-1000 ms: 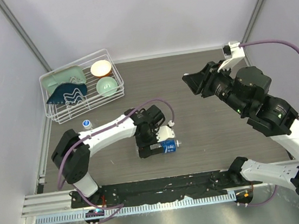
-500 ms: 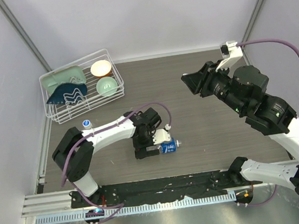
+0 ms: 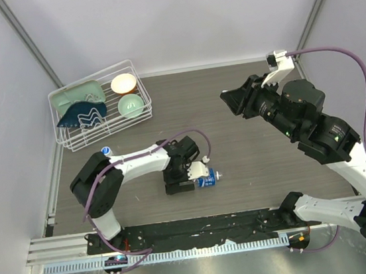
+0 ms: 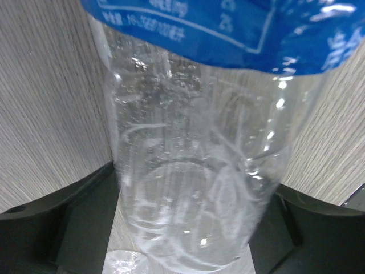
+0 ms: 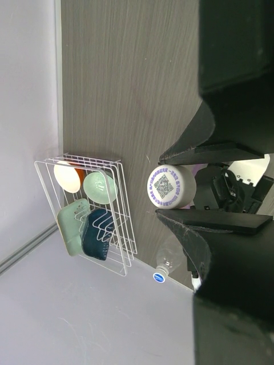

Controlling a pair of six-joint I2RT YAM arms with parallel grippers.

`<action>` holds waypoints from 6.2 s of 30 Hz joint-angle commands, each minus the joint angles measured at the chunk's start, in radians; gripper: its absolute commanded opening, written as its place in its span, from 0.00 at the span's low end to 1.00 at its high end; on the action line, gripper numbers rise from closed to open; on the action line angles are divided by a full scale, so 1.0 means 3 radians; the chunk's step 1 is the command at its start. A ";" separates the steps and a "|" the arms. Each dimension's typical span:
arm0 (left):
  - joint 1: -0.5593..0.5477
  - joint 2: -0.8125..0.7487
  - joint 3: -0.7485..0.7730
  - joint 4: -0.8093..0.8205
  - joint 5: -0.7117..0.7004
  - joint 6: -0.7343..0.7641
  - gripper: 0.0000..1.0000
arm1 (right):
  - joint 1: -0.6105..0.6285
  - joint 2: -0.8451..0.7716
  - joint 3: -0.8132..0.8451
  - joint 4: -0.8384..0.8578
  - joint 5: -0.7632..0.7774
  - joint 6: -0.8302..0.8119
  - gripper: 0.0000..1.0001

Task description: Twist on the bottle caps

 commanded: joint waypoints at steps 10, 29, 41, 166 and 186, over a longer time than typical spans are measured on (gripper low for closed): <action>0.0003 -0.0250 0.0129 0.0203 -0.0207 -0.0263 0.48 | 0.0013 -0.0003 0.0199 0.0019 -0.0042 -0.0050 0.06; -0.0002 -0.3966 -0.0395 0.0592 0.1144 -0.0657 0.00 | 0.0013 0.0329 0.1079 -0.0242 -0.0976 -0.0188 0.05; 0.0151 -0.3729 -0.1108 0.2150 0.1341 -0.2267 0.00 | 0.0013 0.0503 0.1146 -0.0309 -0.1708 -0.0536 0.05; 0.0708 -0.3329 -0.1466 0.4283 0.1126 -0.2539 0.00 | 0.1884 0.1511 0.0553 -0.0477 0.1057 -0.0618 0.09; 0.0749 -0.3360 -0.1527 0.4253 0.1208 -0.2580 0.00 | 0.1894 0.1045 0.0486 -0.0094 0.0786 -0.0833 0.60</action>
